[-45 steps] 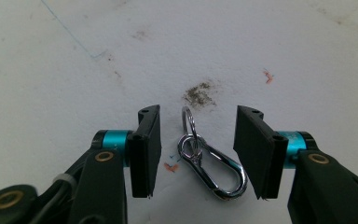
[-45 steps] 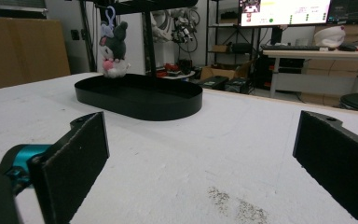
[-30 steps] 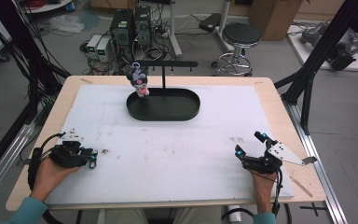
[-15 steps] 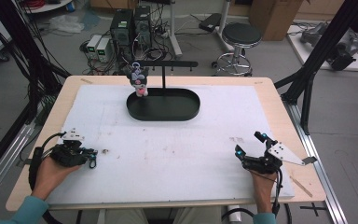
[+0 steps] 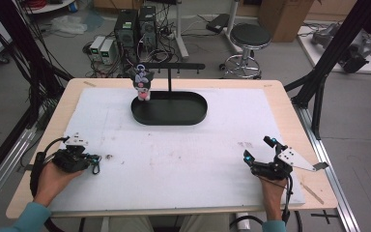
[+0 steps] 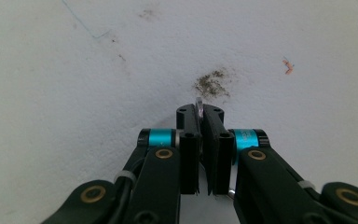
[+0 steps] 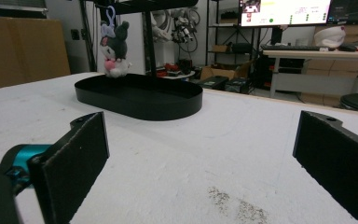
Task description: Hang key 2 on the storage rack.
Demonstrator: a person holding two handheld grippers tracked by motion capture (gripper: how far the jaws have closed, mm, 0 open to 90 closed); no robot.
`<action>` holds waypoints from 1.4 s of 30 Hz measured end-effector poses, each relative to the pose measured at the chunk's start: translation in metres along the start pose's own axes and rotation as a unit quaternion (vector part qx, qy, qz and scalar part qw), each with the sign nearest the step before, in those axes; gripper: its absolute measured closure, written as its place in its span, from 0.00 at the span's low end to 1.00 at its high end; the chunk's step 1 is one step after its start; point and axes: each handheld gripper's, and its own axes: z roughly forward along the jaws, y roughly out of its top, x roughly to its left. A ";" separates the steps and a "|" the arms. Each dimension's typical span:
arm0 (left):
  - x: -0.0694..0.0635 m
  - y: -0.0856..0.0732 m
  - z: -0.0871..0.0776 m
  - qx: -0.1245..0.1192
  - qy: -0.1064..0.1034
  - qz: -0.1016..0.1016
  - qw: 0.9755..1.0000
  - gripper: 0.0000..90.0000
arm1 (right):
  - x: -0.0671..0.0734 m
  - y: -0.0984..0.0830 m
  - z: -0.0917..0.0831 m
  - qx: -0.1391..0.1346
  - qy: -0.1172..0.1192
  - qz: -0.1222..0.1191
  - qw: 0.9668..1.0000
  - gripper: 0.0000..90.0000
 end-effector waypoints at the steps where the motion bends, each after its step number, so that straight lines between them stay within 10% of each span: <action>1: 0.000 0.000 0.000 0.000 0.000 0.000 1.000 0.95 | 0.000 0.000 0.000 0.001 0.000 0.002 1.000 0.03; 14: 0.002 0.000 -0.001 -0.001 0.004 -0.002 1.000 0.98 | 0.000 0.000 0.000 0.002 0.000 0.002 1.000 0.03; 21: 0.004 0.000 -0.007 -0.041 -0.011 -0.010 0.999 0.98 | 0.000 0.000 0.000 0.001 0.000 0.002 1.000 0.03; 33: 0.009 0.025 -0.037 -0.152 -0.047 -0.011 0.987 0.98 | 0.000 0.000 0.000 0.001 0.000 0.003 1.000 0.03; 42: 0.009 0.069 -0.048 -0.188 -0.058 0.010 0.980 0.98 | 0.000 0.000 0.000 0.001 0.000 0.004 1.000 0.03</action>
